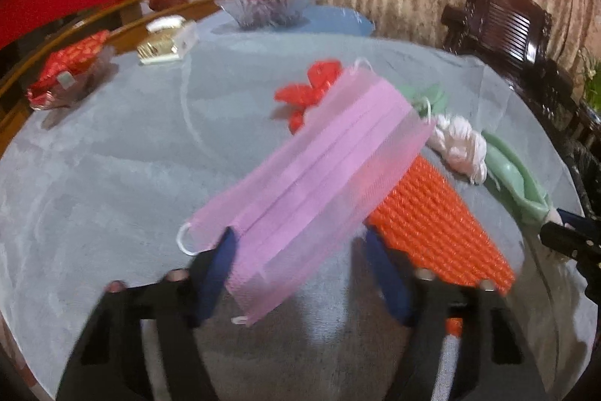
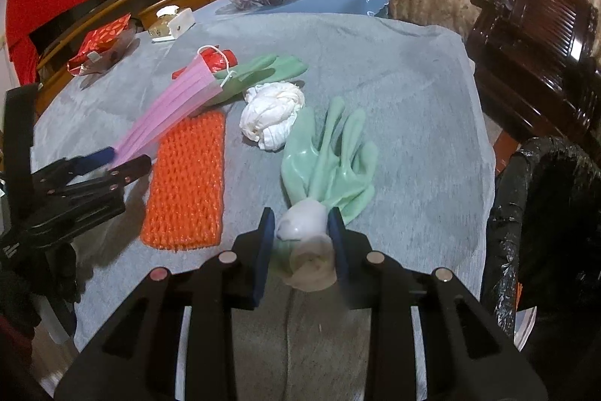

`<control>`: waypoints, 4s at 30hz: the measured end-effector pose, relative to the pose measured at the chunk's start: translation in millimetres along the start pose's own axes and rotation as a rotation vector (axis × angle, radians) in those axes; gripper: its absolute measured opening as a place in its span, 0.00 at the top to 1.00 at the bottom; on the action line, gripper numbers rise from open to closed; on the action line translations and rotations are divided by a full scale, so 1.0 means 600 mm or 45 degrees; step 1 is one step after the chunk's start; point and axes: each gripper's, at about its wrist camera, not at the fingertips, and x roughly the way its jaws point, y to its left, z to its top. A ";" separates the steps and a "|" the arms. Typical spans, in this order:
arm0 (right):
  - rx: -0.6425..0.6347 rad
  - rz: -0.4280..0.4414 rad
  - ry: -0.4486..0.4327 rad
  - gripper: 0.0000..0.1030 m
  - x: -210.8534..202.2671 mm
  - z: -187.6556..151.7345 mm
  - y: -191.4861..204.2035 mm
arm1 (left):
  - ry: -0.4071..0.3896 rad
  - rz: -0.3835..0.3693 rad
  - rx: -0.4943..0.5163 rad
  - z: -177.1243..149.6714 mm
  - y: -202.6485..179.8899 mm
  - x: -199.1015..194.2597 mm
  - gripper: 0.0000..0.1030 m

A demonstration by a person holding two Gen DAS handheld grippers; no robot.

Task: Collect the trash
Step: 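Grasp the pink face mask with the left gripper while the right grasps the white bundle on the green glove, then carry the pink mask and green glove with white bundle over the bin, then open both grippers to drop the mask and glove into the bin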

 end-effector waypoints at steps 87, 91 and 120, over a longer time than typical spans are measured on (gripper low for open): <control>0.111 -0.045 -0.410 0.84 -0.321 0.012 -0.151 | -0.415 -0.413 0.155 0.043 -0.254 -0.279 1.00; 0.151 -0.109 -0.433 0.84 -0.352 -0.007 -0.197 | -0.423 -0.498 0.228 0.045 -0.317 -0.287 1.00; 0.434 -0.456 -0.357 0.25 -0.346 -0.174 -0.430 | -0.212 -0.807 0.445 0.032 -0.560 -0.206 0.39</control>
